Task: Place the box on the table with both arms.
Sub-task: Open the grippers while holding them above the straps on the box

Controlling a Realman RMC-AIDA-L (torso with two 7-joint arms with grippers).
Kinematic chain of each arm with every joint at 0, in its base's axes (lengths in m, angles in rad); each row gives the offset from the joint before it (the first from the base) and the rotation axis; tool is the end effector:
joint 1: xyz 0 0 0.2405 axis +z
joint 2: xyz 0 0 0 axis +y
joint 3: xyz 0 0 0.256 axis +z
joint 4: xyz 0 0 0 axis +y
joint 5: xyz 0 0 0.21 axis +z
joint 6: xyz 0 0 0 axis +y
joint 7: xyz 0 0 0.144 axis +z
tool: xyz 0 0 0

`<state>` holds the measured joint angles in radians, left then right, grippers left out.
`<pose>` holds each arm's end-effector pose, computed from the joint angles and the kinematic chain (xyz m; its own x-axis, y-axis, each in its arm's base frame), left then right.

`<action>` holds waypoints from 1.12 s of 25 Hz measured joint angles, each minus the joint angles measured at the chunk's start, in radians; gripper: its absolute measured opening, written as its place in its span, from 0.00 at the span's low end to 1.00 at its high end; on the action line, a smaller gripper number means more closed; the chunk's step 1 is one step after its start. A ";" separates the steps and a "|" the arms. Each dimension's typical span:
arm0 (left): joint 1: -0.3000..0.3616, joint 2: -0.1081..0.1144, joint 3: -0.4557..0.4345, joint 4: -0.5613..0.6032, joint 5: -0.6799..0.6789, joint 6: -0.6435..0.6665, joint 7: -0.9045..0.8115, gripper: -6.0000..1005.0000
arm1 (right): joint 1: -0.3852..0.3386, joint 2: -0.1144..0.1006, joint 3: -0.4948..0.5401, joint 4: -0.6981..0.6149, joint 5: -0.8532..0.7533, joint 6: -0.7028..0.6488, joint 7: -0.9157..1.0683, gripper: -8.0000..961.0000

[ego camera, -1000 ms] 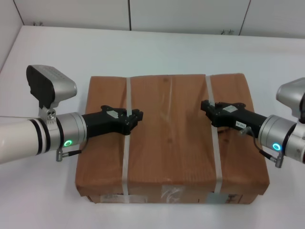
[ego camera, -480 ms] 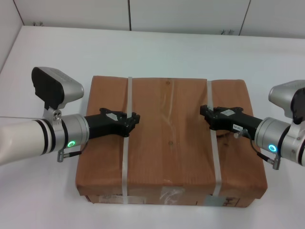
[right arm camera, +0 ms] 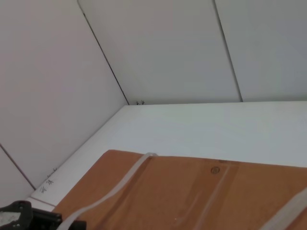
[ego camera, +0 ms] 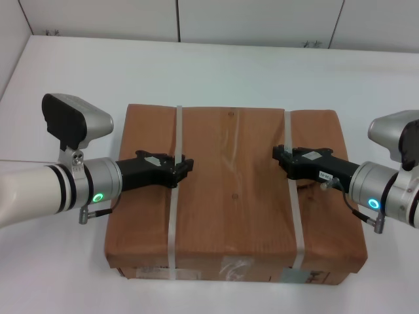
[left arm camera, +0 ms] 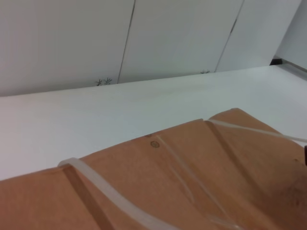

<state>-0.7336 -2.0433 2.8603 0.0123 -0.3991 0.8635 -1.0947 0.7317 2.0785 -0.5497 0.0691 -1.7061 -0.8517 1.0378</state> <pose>-0.2925 0.3578 -0.0925 0.7049 0.5454 0.4535 0.7022 -0.6266 -0.3379 0.2835 0.3526 -0.1069 0.5853 -0.5724 -0.5743 -0.7992 -0.5268 -0.2894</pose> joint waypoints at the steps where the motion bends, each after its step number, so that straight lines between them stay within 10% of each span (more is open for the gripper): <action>1: 0.000 0.000 0.000 0.000 0.000 0.000 -0.005 0.10 | 0.000 0.000 -0.001 0.000 0.000 0.000 0.000 0.07; 17: 0.005 0.001 -0.001 0.000 -0.002 0.010 0.007 0.73 | -0.040 0.000 0.034 -0.006 0.009 0.023 0.001 0.50; 22: 0.011 0.003 -0.007 -0.002 -0.007 0.041 0.007 0.73 | -0.061 0.000 0.061 -0.011 0.009 0.018 -0.003 0.74; 28: 0.018 0.006 -0.010 -0.009 -0.018 0.074 0.007 0.74 | -0.069 0.000 0.062 -0.021 0.008 0.014 0.000 0.81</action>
<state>-0.7156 -2.0374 2.8501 0.0029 -0.4174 0.9378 -1.0881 0.6625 2.0786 -0.4874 0.0478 -1.6979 -0.8381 1.0378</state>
